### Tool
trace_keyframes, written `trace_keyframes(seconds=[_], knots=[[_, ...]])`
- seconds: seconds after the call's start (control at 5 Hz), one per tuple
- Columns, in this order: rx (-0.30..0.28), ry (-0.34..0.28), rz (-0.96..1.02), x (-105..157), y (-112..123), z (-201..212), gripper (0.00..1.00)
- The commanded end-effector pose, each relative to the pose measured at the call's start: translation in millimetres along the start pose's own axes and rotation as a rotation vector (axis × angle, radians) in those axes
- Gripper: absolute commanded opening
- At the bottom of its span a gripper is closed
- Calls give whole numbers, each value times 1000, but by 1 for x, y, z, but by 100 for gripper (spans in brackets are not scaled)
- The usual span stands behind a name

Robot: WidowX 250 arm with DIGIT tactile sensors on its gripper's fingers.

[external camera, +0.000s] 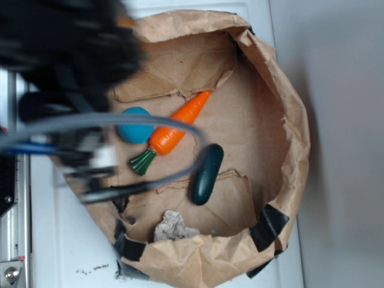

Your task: Grab the plastic pickle.

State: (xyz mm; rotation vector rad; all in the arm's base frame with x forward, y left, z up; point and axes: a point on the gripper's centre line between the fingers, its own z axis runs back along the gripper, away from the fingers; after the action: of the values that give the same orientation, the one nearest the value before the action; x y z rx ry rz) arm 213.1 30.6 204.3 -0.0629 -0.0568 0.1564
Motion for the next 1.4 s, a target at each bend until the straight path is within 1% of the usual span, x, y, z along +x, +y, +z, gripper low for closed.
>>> trace_keyframes(seconds=[0.0,0.4,0.6,0.8,1.0,1.2], knots=[[4,-111,194,50,8,2,100],[4,-111,194,50,8,2,100],[-25,-117,286,42,9,-13,100],[-52,-137,357,44,-4,-27,100],[-86,-181,413,42,-15,-36,100],[-118,-156,463,48,-25,-63,100]])
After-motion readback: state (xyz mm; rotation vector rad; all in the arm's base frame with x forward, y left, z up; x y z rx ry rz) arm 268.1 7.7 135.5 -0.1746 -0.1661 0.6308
